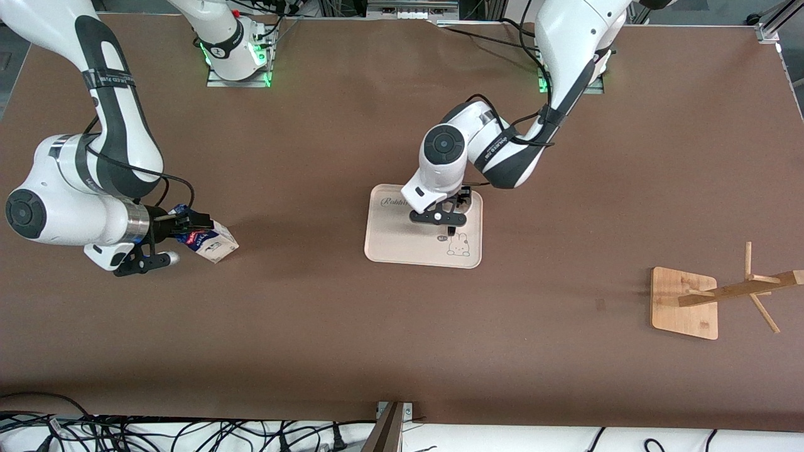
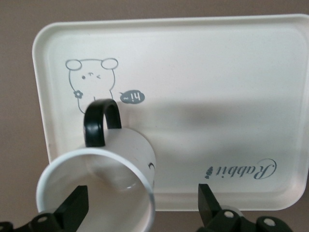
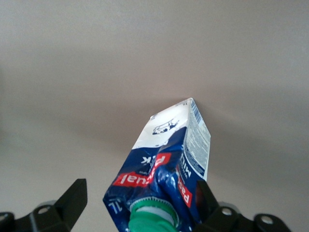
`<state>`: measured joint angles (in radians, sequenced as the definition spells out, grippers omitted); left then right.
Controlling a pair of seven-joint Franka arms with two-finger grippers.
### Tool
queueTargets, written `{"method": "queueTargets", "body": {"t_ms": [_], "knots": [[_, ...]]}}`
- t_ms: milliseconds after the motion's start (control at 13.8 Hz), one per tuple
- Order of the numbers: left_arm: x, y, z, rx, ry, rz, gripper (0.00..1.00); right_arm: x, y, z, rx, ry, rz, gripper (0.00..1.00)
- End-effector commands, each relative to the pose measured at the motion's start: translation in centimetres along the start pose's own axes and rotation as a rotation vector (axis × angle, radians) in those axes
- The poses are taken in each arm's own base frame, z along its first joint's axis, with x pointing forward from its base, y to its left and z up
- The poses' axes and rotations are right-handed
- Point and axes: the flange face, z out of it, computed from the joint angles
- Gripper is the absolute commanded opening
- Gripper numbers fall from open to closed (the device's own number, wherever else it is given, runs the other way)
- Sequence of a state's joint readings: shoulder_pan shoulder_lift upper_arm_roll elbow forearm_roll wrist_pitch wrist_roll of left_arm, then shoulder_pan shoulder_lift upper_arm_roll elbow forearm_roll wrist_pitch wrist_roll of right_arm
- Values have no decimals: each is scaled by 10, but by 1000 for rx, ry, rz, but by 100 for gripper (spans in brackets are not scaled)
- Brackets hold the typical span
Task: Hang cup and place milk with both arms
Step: 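Lower the carton with the right gripper while the left gripper grasps the mug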
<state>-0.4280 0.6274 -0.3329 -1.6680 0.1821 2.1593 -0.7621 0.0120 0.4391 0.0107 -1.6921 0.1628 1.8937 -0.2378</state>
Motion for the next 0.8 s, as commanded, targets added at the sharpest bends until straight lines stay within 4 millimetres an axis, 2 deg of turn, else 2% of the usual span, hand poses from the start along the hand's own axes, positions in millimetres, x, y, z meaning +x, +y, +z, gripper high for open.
{"method": "queueTargets", "body": {"t_ms": [0,218,290,363,435,508,580,725], "knots": [[-8,2,2,44,35,12,100,-8,7,-5,17,-5,7,94],[-13,1,15,115,81,36,100,-8,7,-5,16,-5,5,94],[-19,9,17,116,83,19,100,-8,7,-4,16,-6,7,94],[-24,14,22,120,78,-5,79,-8,6,-5,16,-5,7,95],[-25,14,25,121,73,-13,57,-7,6,-7,17,-2,8,100],[-24,14,27,122,71,-13,40,-5,4,-12,11,9,4,100],[-24,14,27,122,71,-13,23,-1,-1,-26,2,36,-7,100],[-21,15,22,115,78,-3,4,2,-8,-55,-11,82,-23,100]]}}
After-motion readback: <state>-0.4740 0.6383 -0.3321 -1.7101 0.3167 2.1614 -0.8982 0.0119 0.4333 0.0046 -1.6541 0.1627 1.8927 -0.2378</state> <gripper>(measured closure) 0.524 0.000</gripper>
